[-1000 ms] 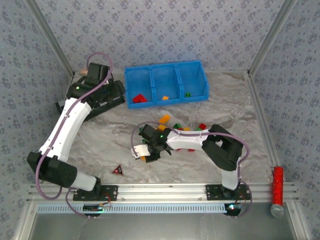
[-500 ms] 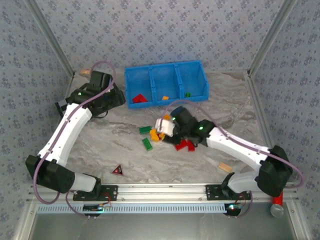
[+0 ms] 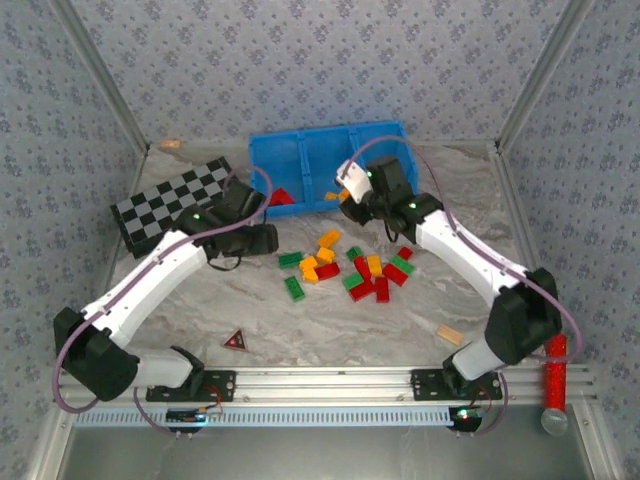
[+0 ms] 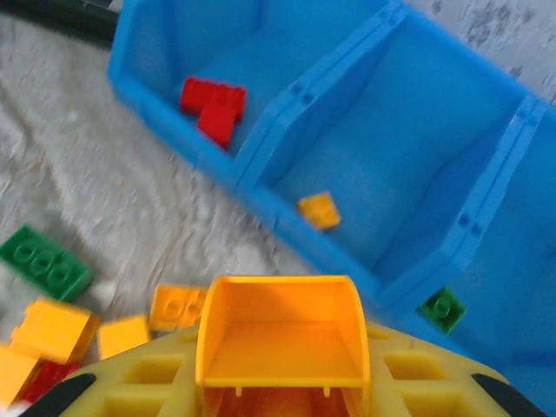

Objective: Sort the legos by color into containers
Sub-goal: Place the lego in the container.

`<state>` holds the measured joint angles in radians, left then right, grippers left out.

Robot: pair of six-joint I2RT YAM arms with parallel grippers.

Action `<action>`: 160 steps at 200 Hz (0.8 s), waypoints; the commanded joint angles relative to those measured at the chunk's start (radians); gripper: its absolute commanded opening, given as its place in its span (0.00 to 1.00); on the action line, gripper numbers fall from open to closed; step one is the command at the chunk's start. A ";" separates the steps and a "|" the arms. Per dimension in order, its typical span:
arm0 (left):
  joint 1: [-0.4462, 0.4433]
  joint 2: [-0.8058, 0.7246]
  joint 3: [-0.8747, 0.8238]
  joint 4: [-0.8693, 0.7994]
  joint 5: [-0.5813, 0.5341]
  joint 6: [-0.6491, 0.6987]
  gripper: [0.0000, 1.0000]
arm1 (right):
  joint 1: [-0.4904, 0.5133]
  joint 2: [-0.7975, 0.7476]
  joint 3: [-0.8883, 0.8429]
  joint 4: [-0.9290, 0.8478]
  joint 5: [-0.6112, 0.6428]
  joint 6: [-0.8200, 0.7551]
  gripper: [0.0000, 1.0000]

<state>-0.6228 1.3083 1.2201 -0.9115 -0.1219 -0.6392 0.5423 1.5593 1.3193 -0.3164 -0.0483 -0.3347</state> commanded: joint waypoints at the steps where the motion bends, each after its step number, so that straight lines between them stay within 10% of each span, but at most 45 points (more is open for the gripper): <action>1: -0.047 -0.025 -0.039 0.022 -0.036 -0.056 0.68 | -0.016 0.118 0.115 0.047 0.015 0.023 0.15; 160: -0.367 0.115 -0.108 0.277 0.012 0.061 0.71 | -0.040 0.773 0.760 -0.115 0.002 0.125 0.22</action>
<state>-0.9291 1.3670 1.0325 -0.6750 -0.1051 -0.6693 0.5079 2.2787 2.0041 -0.3836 -0.0406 -0.2245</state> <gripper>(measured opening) 0.711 0.346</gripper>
